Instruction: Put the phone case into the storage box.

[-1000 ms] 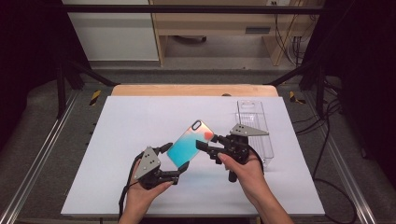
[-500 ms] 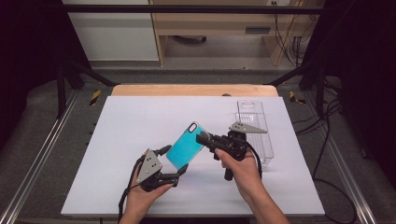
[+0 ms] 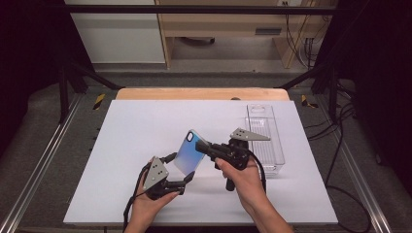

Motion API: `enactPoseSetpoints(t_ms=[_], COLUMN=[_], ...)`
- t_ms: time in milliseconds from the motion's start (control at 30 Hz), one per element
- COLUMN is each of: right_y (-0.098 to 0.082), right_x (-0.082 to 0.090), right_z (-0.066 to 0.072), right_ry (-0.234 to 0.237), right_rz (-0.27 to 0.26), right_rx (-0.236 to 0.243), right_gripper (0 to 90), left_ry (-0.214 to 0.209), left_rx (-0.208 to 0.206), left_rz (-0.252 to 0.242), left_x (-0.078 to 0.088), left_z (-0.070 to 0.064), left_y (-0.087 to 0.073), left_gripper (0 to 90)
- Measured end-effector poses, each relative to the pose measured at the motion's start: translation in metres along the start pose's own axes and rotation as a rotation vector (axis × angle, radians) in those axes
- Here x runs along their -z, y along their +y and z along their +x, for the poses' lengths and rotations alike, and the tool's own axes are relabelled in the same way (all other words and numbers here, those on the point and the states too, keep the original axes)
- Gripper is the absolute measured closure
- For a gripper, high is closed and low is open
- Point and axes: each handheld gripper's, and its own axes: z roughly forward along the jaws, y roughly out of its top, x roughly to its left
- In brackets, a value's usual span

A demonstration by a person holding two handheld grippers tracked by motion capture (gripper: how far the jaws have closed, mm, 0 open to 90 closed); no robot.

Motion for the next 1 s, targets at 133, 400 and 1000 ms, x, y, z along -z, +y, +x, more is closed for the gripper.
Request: enactPoseSetpoints(t_ms=[133,400,1000], right_y=[0.002,0.009,0.032], right_x=[-0.002,0.000,0.003], right_z=[0.003,-0.006,-0.022], right_ry=[0.001,-0.032,0.019], right_rz=[0.016,0.089,0.184], right_rx=[0.029,0.163,0.365], right_gripper=[80.8,80.8,80.8], left_ry=[-0.004,-0.021,-0.058], left_rx=[0.015,0.042,-0.001], left_rz=[0.008,0.017,0.119], left_x=[-0.003,0.000,0.020], left_z=[0.000,0.007,0.037], left_y=[-0.001,0.000,0.034], left_gripper=[16.5,7.7,2.5])
